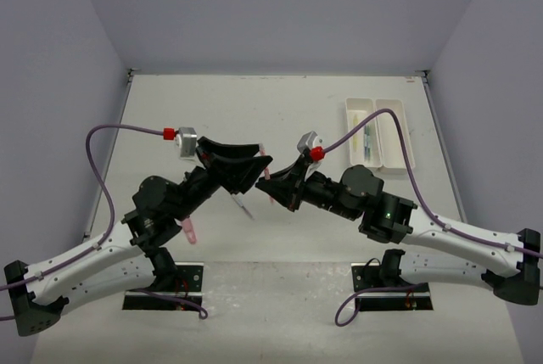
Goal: Sort the stationery into containers
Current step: Close the pen cap on the pen, then place the pen in the storage box, then pick up the pen from the center of the board.
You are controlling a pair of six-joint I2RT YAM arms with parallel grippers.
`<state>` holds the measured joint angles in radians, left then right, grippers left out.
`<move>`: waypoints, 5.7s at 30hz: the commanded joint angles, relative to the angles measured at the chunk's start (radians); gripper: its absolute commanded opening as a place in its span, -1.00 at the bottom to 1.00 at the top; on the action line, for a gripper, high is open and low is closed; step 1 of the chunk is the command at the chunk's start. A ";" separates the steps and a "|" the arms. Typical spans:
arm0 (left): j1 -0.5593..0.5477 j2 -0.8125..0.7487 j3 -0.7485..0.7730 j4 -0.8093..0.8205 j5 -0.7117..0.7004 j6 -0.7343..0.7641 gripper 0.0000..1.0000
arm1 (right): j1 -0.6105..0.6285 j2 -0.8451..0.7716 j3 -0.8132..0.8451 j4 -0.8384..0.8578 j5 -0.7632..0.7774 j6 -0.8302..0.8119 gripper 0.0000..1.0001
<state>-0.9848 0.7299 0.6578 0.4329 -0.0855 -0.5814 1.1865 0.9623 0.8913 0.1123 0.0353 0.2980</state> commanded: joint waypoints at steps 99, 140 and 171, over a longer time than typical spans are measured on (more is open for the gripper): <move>-0.046 0.015 0.261 -1.103 -0.541 -0.035 1.00 | -1.035 0.905 0.648 -0.798 0.220 -0.084 -0.22; -0.045 0.272 0.292 -1.103 -0.615 -0.323 1.00 | -0.550 0.834 0.359 -0.548 0.219 0.358 0.19; -0.025 0.206 0.298 -0.789 -0.555 -0.221 1.00 | -0.315 0.423 0.132 -0.307 0.253 0.108 -1.00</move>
<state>-1.0273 0.9671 0.9049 -0.5854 -0.6703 -0.8576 0.7560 1.6683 1.1630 -0.3944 0.2994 0.5265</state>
